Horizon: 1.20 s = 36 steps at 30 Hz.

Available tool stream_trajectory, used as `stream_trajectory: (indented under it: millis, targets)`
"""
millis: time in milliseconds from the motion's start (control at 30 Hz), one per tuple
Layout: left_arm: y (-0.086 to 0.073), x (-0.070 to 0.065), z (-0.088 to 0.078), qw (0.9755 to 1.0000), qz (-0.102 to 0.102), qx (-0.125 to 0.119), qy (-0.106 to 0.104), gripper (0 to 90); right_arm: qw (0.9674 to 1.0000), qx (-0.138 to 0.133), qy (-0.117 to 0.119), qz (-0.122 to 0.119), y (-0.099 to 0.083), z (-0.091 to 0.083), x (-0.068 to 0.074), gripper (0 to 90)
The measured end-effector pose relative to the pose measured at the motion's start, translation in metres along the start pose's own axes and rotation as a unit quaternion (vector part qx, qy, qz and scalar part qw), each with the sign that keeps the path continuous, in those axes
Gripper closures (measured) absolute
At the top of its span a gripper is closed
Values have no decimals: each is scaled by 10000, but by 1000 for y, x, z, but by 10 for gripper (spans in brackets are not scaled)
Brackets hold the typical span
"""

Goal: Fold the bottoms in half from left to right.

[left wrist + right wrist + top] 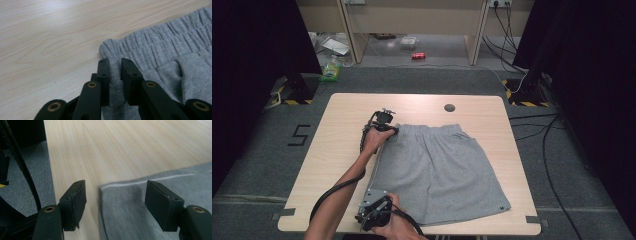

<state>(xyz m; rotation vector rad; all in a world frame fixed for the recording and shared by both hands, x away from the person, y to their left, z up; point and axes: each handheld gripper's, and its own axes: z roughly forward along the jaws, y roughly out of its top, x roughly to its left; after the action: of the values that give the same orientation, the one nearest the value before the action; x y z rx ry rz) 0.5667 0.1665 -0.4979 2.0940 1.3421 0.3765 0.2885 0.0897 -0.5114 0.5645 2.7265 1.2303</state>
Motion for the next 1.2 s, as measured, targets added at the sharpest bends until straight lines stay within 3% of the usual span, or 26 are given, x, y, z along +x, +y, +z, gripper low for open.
stream_trajectory:
  millis: [33, 267, 333, 467, 500, 700, 733, 800, 1033, 1200]
  targets:
    - [0, 0, 0, 10000, 5, -2, -3, 770, 9999, -10, -14, -104, 1, 2, 0, 365]
    - [0, 1, 0, 10000, -17, -9, -15, 770, 9993, 181, -222, -219, 0, 8, 4, 490]
    - [0, 1, 0, 10000, -19, -6, -15, 770, 9992, 184, -180, -309, 2, 9, 7, 617]
    - [-1, 1, 0, 10000, -42, -29, -24, 770, 9989, 156, -171, -418, 0, 7, 9, 738]
    - [-1, 1, 0, 10000, -57, -31, -29, 770, 9991, 177, -138, -347, -1, 5, 7, 800]
    - [-2, 3, 0, 9998, -138, -85, -85, 776, 9997, 121, -4, -211, -4, -1, 3, 849]
    - [-2, 3, -1, 9998, -134, -94, -79, 780, 9996, 91, 2, -257, -4, -5, 1, 852]
    - [-2, 2, -1, 9997, -187, -115, -83, 800, 9999, -52, 85, -52, -5, -17, -4, 855]
    - [8, 0, -8, 9997, -187, -134, -73, 819, 9989, -421, 116, 146, -5, -52, -15, 857]
    - [21, -6, -19, 9997, -130, -197, -88, 822, 9973, -684, 1, 255, -9, -83, -25, 859]
